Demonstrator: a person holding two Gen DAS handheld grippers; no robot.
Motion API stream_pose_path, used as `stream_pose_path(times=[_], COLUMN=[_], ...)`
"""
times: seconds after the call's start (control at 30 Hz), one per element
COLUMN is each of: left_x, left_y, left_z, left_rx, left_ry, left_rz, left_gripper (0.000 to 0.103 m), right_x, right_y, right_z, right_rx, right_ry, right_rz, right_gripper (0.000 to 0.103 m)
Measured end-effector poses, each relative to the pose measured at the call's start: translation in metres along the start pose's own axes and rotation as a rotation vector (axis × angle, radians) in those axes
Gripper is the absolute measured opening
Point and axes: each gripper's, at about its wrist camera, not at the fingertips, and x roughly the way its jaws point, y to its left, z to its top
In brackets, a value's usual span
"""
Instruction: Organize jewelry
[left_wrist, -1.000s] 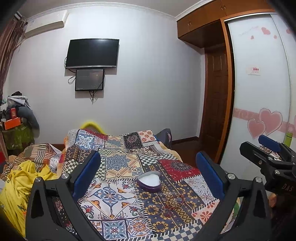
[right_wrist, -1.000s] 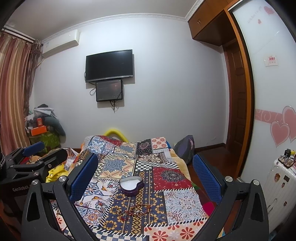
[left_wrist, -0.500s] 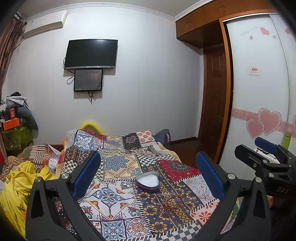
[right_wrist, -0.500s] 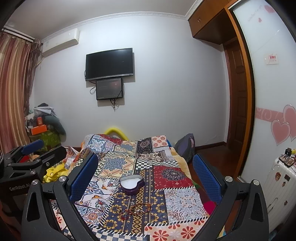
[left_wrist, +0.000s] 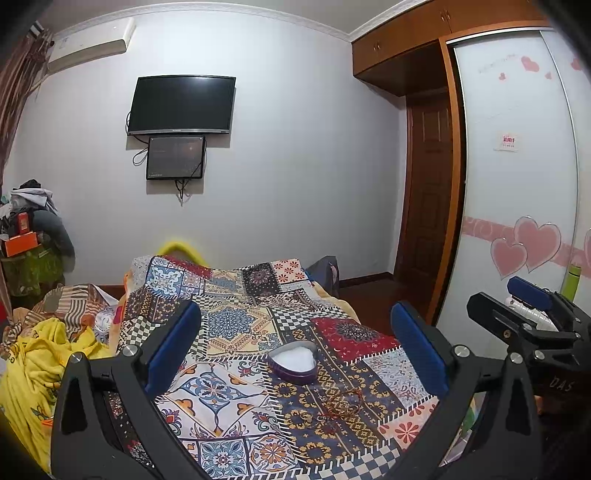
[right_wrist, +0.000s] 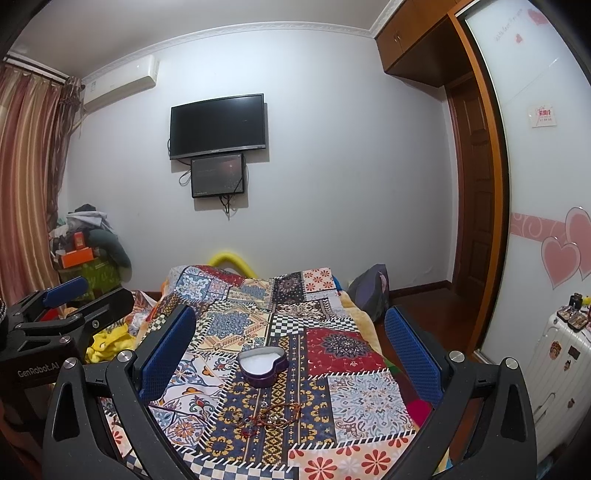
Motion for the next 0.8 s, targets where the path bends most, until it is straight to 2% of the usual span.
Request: stream_pose_path(times=[0.47, 0.63, 0.8], left_x=[0.007, 0.021, 0.043], left_y=[0.001, 0.003, 0.01], left_z=[-0.001, -0.006, -0.016], left_rx=[-0.001, -0.007, -0.028], left_ry=[0.012, 0.04, 0.092], left_rz=[0.006, 0.016, 0.03], left_gripper=[0.103, 0.103, 0.103], right_x=[0.005, 0.013, 0.033], right_y=[-0.005, -0.007, -0.015], right_z=[-0.002, -0.004, -0.015], right_rx=[0.005, 0.01, 0.02], right_ry=[0.014, 0.03, 0.084], right_rz=[-0.003, -0.003, -0.015], right_gripper=[0.102, 0.102, 0.102])
